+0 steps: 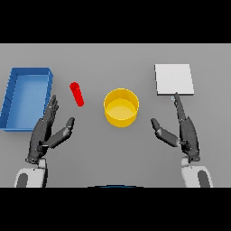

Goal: Pick up the red beaker and tilt it to pour out 1 green nut into yellow bowl. Pick up the yellow bowl and place it on the metallic measuring scale.

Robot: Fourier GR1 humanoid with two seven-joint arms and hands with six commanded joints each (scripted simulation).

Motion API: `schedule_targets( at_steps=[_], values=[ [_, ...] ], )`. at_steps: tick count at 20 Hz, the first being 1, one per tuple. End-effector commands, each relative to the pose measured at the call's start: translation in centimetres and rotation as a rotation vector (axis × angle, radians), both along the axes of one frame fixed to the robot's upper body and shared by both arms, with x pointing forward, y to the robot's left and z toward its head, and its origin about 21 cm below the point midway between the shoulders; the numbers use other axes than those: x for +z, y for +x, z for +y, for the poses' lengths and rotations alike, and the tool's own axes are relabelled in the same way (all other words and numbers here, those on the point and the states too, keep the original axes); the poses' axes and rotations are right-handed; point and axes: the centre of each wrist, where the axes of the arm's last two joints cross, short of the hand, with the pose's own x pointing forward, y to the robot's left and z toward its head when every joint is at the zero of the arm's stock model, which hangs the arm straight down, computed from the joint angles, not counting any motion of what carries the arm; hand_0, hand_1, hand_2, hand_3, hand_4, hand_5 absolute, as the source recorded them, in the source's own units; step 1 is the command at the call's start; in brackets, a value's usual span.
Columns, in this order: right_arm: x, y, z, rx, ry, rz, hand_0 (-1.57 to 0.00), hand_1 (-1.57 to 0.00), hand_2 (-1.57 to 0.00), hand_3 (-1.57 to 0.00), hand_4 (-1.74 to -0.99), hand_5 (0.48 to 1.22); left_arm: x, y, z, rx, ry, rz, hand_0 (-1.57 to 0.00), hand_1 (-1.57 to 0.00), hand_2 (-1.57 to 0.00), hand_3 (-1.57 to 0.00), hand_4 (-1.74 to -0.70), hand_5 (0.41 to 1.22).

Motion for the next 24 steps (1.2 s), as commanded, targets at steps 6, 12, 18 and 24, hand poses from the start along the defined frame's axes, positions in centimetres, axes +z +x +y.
schedule_targets(
  at_steps=[6,12,18,24],
  values=[
    [0.3,-0.1,0.3,0.030,0.018,0.018,0.00,0.00,0.00,0.00,-1.147,0.614,0.5,0.7,-0.5,-0.021,0.038,0.081,0.00,0.00,0.00,0.00,-1.14,0.649],
    [0.6,0.0,0.0,0.052,0.068,0.011,0.00,0.00,0.00,0.00,-1.215,0.628,-1.6,4.7,-0.4,-0.019,0.044,0.135,0.00,0.00,0.00,0.00,-1.18,0.650],
    [0.6,-0.2,0.2,0.066,0.080,0.015,0.00,0.00,0.00,0.00,-1.227,0.625,-2.4,8.8,-0.9,-0.056,0.067,0.127,0.00,0.00,0.00,0.00,-1.18,0.637],
    [0.5,-0.2,0.0,0.052,0.082,0.018,0.00,0.00,0.00,0.00,-1.226,0.631,-2.4,11.6,-1.8,-0.058,0.119,0.118,0.00,0.00,0.00,0.00,-1.20,0.661]
  ],
)
